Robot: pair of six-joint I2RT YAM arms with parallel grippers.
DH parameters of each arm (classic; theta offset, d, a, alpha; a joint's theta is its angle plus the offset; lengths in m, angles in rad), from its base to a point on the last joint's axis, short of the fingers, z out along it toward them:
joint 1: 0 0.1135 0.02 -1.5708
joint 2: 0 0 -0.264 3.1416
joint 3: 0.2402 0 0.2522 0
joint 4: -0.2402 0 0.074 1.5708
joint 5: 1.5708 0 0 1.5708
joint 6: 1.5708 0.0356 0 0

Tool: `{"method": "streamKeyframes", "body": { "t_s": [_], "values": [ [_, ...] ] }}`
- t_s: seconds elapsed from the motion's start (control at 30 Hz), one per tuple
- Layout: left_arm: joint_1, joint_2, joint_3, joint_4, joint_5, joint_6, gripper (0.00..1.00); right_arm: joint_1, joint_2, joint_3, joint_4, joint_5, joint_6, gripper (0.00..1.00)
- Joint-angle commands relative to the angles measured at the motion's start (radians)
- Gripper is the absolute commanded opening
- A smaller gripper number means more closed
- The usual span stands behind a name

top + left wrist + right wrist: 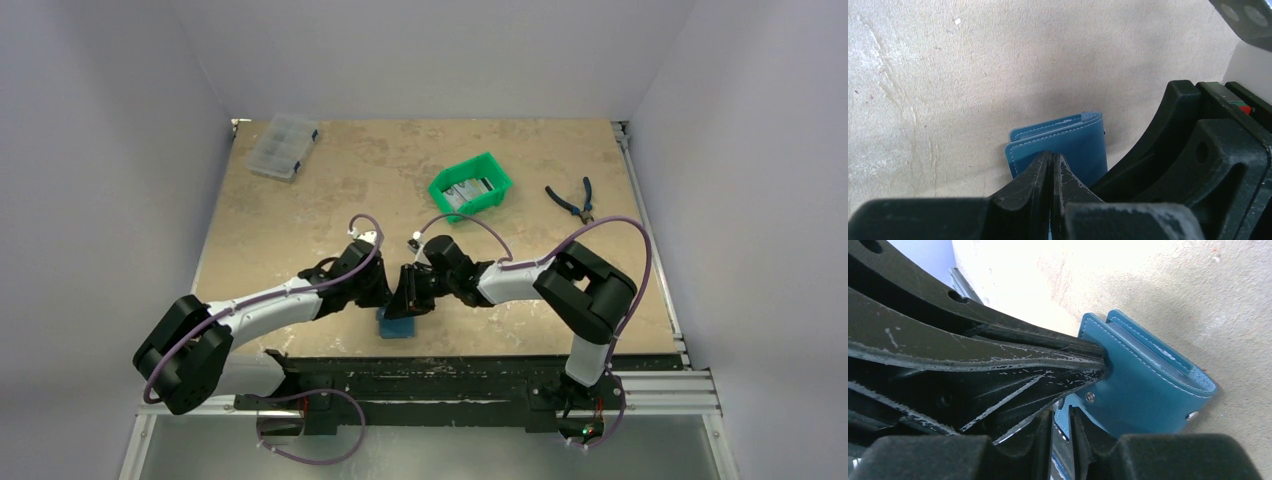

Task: Put the credit cards into the card holder
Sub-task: Close the card holder at the center of the board.

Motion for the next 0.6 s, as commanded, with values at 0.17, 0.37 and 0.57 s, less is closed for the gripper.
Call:
{"method": "streamKeyframes", "body": {
  "t_s": [0.17, 0.37, 0.57],
  "values": [
    [-0.004, -0.032, -0.043, 0.040, 0.040, -0.021, 0.00, 0.009, -0.024, -0.064, 0.283, 0.069, 0.155, 0.27],
    [-0.001, -0.030, -0.043, 0.050, 0.053, -0.018, 0.00, 0.015, -0.018, -0.069, 0.297, 0.120, 0.182, 0.29],
    [0.001, -0.029, -0.050, 0.055, 0.060, -0.018, 0.00, 0.016, -0.011, -0.053, 0.273, 0.144, 0.174, 0.25]
  ]
}}
